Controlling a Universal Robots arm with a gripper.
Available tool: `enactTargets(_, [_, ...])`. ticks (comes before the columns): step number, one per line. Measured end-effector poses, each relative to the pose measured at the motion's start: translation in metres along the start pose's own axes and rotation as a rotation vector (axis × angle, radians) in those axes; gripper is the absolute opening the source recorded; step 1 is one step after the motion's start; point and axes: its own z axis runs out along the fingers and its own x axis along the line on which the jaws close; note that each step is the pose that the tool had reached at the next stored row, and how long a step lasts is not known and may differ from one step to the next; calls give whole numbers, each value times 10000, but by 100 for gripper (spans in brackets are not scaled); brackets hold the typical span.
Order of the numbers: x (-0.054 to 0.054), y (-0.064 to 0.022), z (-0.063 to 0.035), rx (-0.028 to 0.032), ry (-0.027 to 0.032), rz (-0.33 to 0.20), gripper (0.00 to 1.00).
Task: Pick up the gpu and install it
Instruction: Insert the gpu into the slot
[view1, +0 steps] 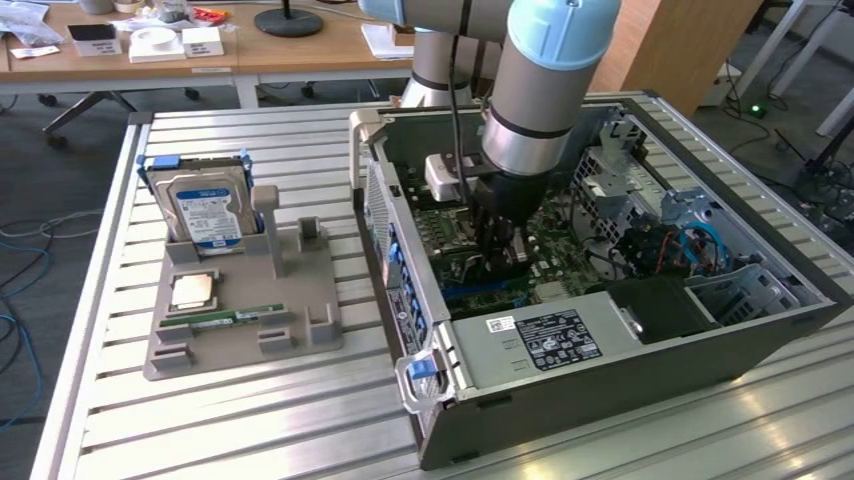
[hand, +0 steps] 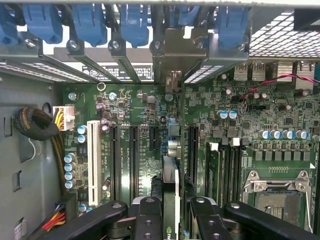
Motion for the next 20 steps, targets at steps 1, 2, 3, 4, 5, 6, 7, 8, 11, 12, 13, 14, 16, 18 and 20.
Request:
enactTargets(1, [0,0,0,0,0,0,26])
enactTargets(2, [0,0,1,0,-1,0,26])
enactTargets(3, [0,0,2,1,-3,0,26])
enactTargets(4, [0,0,2,1,-2,0,26])
enactTargets(5, [0,0,2,2,-3,0,26])
enactTargets(6, [0,0,2,2,-4,1,26])
enactTargets(7, [0,0,2,2,-4,0,26])
enactTargets(8, [0,0,2,2,-4,0,26])
enactTargets(11, [0,0,2,2,-4,0,26])
enactTargets(12, [0,0,2,2,-4,0,26])
enactTargets(13, [0,0,2,2,-4,0,26])
enactTargets(14, [0,0,2,2,-4,0,26])
enactTargets(16, [0,0,2,2,-3,0,26])
enactTargets(18, [0,0,2,2,-3,0,26])
enactTargets(20, [0,0,2,2,-3,0,26])
